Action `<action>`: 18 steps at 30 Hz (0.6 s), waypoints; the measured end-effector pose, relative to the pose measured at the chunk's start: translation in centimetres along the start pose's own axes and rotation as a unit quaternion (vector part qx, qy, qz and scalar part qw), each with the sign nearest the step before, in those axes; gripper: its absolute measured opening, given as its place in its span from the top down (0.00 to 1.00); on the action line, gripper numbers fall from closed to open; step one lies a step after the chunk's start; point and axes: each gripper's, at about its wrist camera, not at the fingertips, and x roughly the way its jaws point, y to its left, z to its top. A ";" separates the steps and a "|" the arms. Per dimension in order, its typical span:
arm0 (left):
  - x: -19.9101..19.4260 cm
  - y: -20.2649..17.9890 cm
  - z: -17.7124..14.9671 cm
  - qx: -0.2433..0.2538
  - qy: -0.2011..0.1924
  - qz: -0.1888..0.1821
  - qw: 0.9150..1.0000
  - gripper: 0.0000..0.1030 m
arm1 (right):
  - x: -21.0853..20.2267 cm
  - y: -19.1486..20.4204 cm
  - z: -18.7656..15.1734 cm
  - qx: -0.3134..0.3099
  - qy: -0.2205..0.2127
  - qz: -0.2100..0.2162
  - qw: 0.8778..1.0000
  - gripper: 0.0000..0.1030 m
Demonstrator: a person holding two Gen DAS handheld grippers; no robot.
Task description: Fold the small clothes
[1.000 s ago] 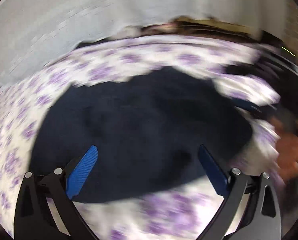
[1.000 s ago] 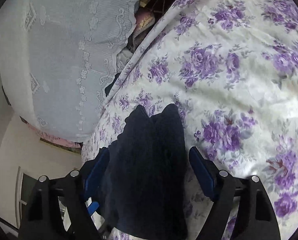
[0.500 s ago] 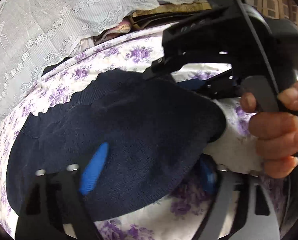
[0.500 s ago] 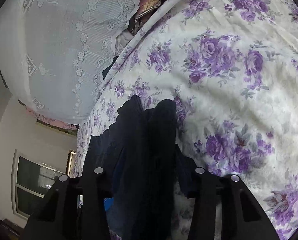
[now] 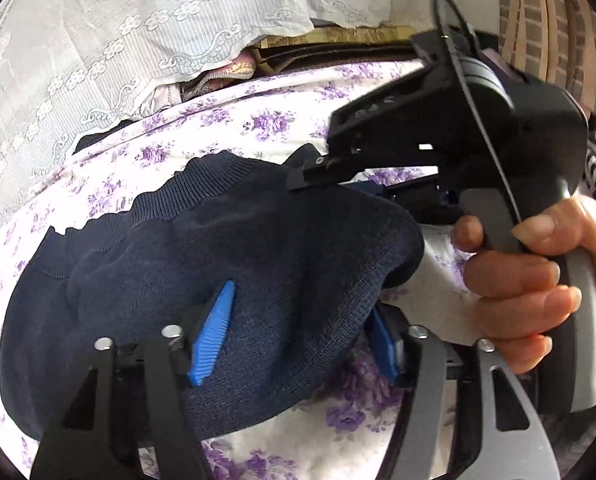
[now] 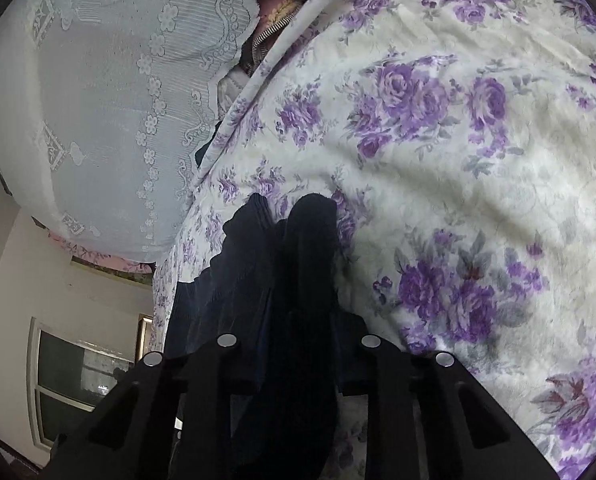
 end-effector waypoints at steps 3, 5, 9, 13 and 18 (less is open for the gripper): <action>-0.6 1.3 0.0 -0.034 -0.013 -0.036 0.999 0.67 | -0.7 1.0 -0.1 -0.015 -0.012 0.008 1.000 0.81; -1.0 1.4 0.1 -0.034 -0.019 -0.040 0.998 0.70 | -1.2 1.6 -0.3 -0.022 -0.018 0.009 1.000 0.81; -2.1 1.7 -0.2 -0.044 -0.028 -0.047 0.998 0.73 | -2.0 2.9 -0.7 -0.035 -0.027 0.013 0.999 0.81; -3.3 2.8 -0.5 -0.062 -0.034 -0.059 0.996 0.76 | -2.5 4.6 -1.3 -0.057 -0.039 0.005 0.998 0.81; -5.0 4.0 -0.7 -0.069 -0.048 -0.065 0.994 0.84 | -2.7 7.1 -1.9 -0.075 -0.049 -0.001 0.996 0.81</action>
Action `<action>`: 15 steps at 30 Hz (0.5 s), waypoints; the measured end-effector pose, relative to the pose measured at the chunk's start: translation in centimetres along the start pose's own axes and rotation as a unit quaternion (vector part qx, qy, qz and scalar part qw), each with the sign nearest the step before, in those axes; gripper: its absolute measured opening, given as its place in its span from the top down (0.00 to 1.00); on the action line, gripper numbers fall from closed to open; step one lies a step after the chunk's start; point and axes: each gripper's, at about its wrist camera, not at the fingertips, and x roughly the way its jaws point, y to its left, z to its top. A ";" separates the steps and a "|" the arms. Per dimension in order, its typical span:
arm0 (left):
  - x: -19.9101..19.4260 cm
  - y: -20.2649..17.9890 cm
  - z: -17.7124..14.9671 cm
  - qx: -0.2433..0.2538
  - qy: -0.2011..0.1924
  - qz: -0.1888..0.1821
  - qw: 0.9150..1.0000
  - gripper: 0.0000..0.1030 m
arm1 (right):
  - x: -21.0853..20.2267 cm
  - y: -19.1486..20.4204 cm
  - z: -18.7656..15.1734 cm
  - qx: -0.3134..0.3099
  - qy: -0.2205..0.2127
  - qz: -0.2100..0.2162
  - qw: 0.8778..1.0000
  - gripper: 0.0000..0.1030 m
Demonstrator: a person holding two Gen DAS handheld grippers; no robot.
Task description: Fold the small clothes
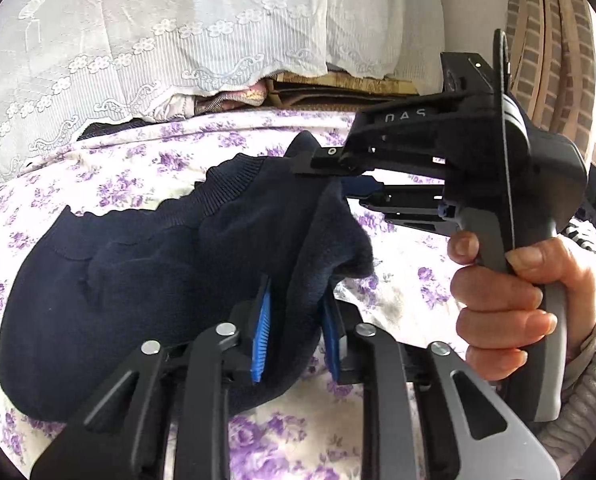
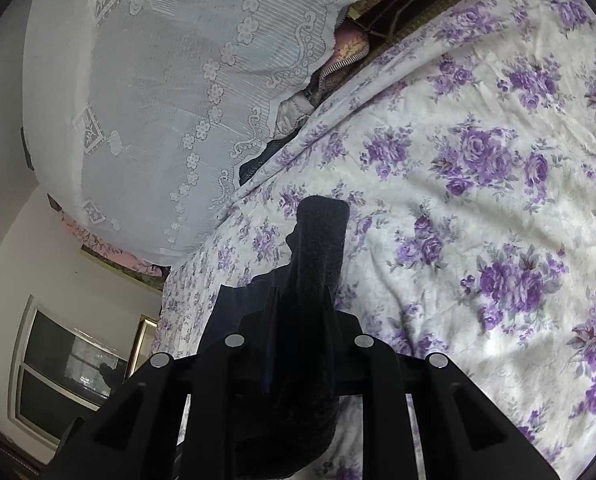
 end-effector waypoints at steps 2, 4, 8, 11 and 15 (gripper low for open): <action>-0.9 0.5 0.1 -0.006 -0.008 -0.007 1.000 0.86 | 0.2 1.2 0.1 -0.005 -0.001 -0.006 1.000 0.81; -2.0 1.1 0.2 -0.009 -0.020 -0.005 1.000 0.86 | 0.4 2.1 0.1 -0.009 0.000 -0.011 1.000 0.81; -3.3 2.6 0.4 -0.028 -0.028 -0.010 0.999 0.86 | 1.1 4.9 -0.1 -0.032 0.002 -0.023 0.999 0.81; -3.7 4.1 0.3 -0.052 -0.028 -0.020 0.998 0.86 | 1.8 7.1 -0.4 -0.048 0.006 -0.036 0.998 0.81; -4.5 5.9 0.1 -0.080 -0.033 -0.038 0.996 0.87 | 2.4 9.5 -0.8 -0.068 0.012 -0.049 0.996 0.81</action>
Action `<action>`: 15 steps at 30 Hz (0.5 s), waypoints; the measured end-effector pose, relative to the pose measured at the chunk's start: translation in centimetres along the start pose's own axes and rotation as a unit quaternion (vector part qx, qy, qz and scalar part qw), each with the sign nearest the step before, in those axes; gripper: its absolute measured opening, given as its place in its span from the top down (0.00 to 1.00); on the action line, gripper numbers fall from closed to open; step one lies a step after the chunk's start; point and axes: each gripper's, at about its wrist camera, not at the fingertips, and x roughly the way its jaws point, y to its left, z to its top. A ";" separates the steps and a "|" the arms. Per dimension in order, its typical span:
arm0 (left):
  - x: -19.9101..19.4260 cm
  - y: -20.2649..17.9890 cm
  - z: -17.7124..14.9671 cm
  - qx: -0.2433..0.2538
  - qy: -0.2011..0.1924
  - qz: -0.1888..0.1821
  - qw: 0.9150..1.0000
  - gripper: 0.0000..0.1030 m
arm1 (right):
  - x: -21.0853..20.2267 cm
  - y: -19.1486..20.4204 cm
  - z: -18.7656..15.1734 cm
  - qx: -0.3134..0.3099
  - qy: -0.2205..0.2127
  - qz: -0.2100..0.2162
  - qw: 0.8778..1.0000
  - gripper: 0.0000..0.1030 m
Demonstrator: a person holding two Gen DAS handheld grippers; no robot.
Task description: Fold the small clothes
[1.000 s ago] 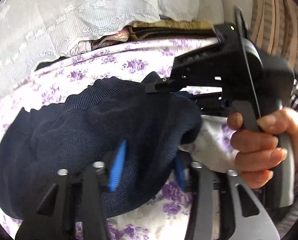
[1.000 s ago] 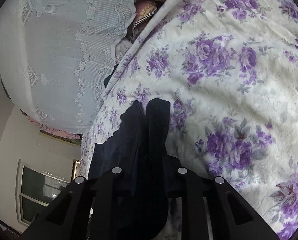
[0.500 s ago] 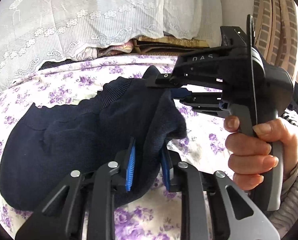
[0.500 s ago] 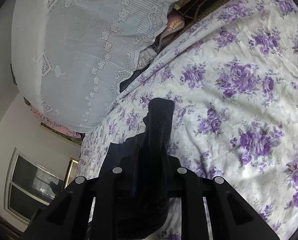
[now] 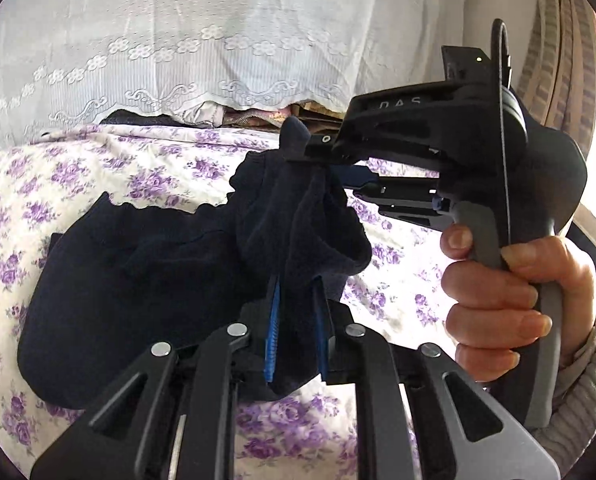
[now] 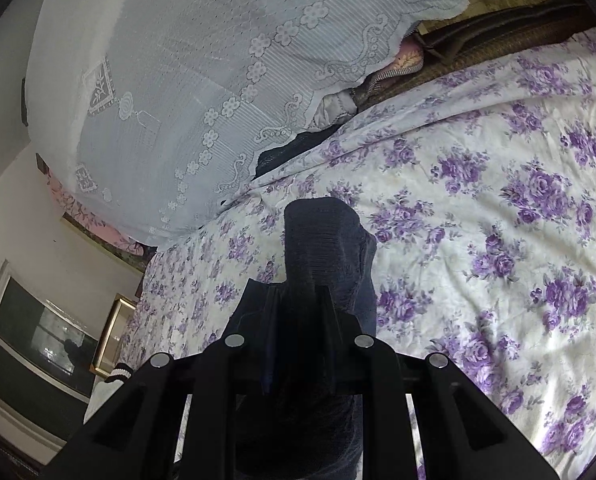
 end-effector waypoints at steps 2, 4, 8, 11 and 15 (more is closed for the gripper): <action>-0.7 0.6 0.1 -0.006 -0.004 -0.001 1.000 0.87 | 0.3 1.3 0.0 -0.009 0.002 -0.003 1.000 0.81; -1.4 1.3 0.1 -0.013 -0.009 0.000 1.000 0.87 | 0.7 2.7 0.0 -0.019 0.006 -0.002 1.000 0.85; -2.7 3.2 0.1 -0.034 -0.017 0.006 0.999 0.87 | 2.3 6.3 -0.5 -0.047 0.020 0.001 0.999 0.91; -3.6 5.4 -0.2 -0.059 -0.022 0.019 0.998 0.87 | 3.8 8.8 -1.3 -0.073 0.037 -0.005 0.997 0.92; -3.2 7.8 -0.8 -0.096 0.006 0.003 0.995 0.87 | 3.9 9.6 -2.0 -0.088 0.013 -0.040 0.995 0.87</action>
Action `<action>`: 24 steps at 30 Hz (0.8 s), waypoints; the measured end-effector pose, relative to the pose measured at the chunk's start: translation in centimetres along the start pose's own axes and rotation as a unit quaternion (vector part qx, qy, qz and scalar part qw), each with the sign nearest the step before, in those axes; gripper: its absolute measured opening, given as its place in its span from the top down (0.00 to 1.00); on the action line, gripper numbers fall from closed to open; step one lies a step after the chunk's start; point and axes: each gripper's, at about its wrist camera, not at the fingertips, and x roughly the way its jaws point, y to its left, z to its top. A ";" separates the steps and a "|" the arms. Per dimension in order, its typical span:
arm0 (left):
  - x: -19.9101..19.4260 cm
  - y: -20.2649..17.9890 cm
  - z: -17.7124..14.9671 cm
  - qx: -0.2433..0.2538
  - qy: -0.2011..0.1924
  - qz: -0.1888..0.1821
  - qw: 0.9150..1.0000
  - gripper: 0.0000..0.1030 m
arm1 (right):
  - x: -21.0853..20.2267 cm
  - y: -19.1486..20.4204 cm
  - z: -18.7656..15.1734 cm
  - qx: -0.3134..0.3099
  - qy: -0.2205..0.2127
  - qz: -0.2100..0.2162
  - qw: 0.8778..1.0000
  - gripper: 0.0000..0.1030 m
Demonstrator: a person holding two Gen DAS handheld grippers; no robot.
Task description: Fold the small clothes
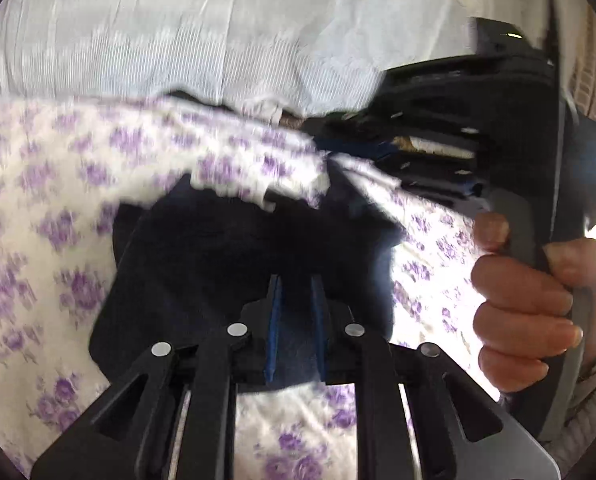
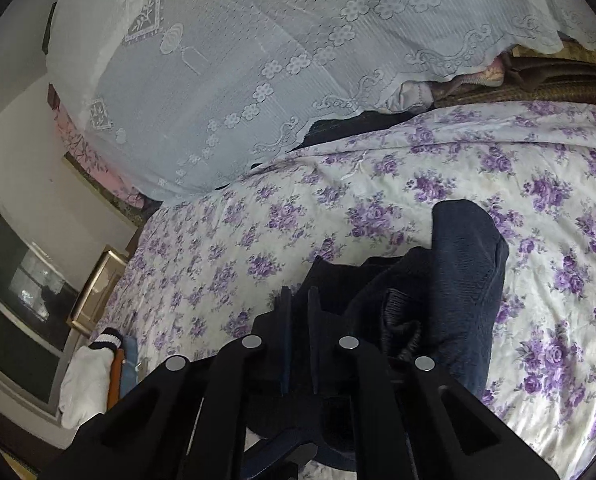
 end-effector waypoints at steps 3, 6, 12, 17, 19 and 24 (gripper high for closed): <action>1.0 0.7 -0.8 -0.010 0.019 -0.004 1.000 0.87 | -1.2 -3.0 0.1 0.035 -0.017 -0.034 0.999 0.56; 1.5 0.3 -1.2 -0.006 0.030 -0.023 0.999 0.87 | -3.9 -7.5 0.5 0.065 -0.040 -0.063 0.995 0.50; 2.7 -3.5 -1.8 0.044 0.044 -0.043 0.997 0.87 | -7.1 -16.3 -0.4 0.148 -0.035 -0.073 0.986 0.42; 5.3 -8.7 -3.0 0.135 0.070 -0.026 0.988 0.85 | -5.5 -20.3 -2.4 0.185 0.001 -0.065 0.981 0.39; 5.9 -10.7 -3.8 0.177 0.071 -0.021 0.981 0.76 | -4.6 -21.5 -2.9 0.197 0.012 -0.052 0.979 0.39; 8.9 -14.6 -5.3 0.254 0.083 -0.013 0.964 0.59 | -2.4 -24.0 -3.3 0.206 0.044 -0.027 0.977 0.39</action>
